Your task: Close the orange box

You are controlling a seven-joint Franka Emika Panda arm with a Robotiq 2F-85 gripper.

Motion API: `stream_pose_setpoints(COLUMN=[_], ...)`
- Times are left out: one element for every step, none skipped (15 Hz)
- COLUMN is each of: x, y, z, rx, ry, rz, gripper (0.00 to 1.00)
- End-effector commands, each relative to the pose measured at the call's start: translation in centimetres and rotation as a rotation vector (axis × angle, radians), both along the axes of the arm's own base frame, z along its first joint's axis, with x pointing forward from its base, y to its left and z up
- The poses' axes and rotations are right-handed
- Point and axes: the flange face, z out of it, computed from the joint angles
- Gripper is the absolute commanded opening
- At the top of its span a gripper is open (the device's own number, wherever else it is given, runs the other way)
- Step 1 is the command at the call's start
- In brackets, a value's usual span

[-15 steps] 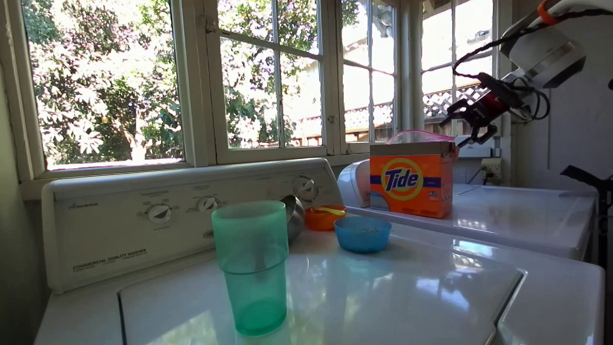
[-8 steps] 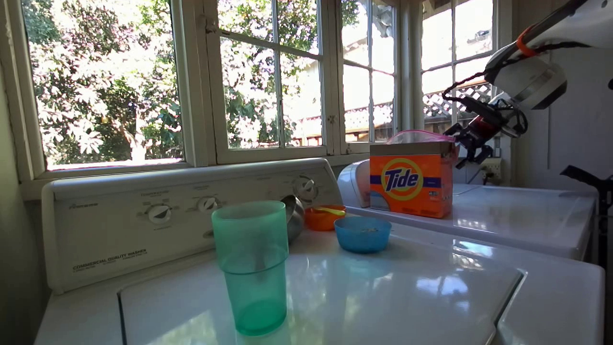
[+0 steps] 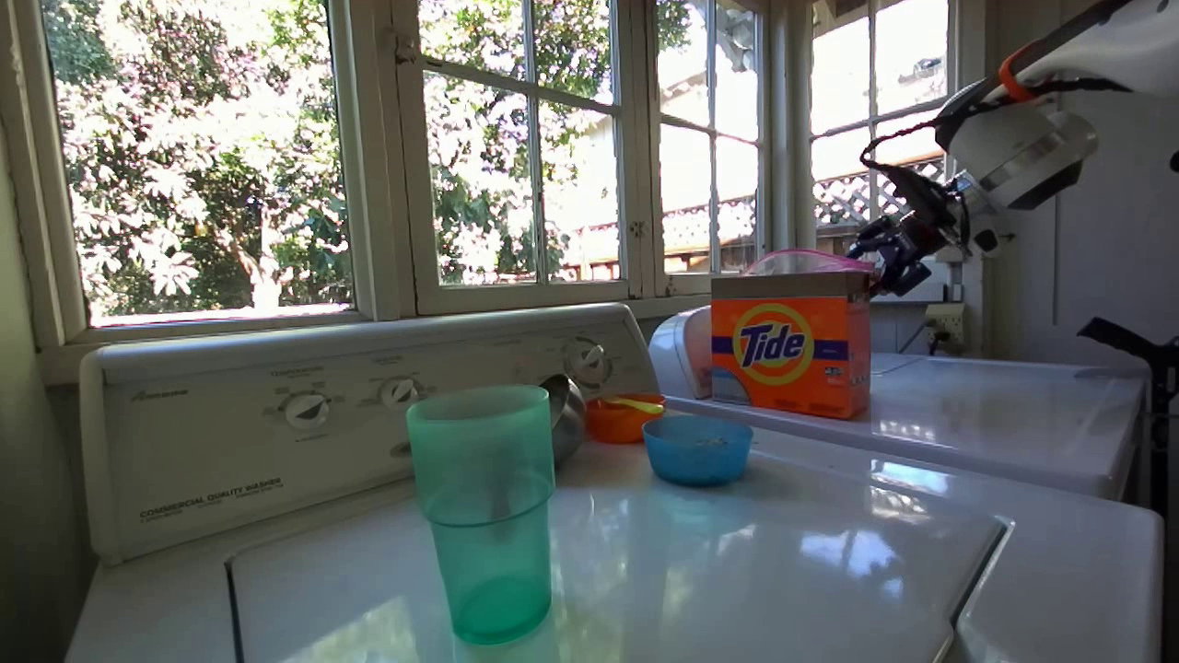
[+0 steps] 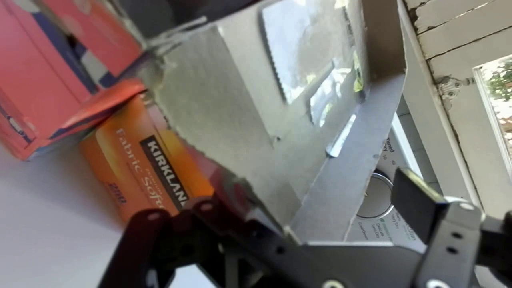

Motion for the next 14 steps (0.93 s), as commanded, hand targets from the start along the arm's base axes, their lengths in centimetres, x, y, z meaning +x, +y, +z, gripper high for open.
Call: stream_pose_setpoints(x=[-0.1, -0.2, -0.3, -0.5, -0.7, -1.0, -1.4, -1.9, -2.2, -2.5, -2.7, -3.1, -3.2, -3.3], y=[0.1, 0.3, 0.5, 0.8, 1.0, 1.2, 1.3, 1.4, 1.4, 1.4, 1.5, 1.5, 1.7, 1.9], z=[0.2, 0.6, 1.1, 1.7, 2.3, 2.9, 3.6, 4.2, 4.8, 5.3, 5.7, 6.3, 6.5, 6.8], rx=[-0.010, -0.033, -0.059, -0.091, -0.119, -0.141, -0.165, -0.186, -0.206, -0.220, -0.229, -0.238, -0.245, -0.245], ry=[-0.012, -0.035, -0.060, -0.091, -0.121, -0.150, -0.182, -0.213, -0.243, -0.270, -0.297, -0.320, -0.335, -0.339], rz=[0.029, 0.065, 0.103, 0.151, 0.194, 0.232, 0.269, 0.306, 0.332, 0.351, 0.372, 0.387, 0.406, 0.426], gripper=[1.00, 1.00, 1.00, 1.00, 1.00, 1.00, 1.00, 1.00, 1.00, 1.00, 1.00, 1.00, 1.00, 1.00])
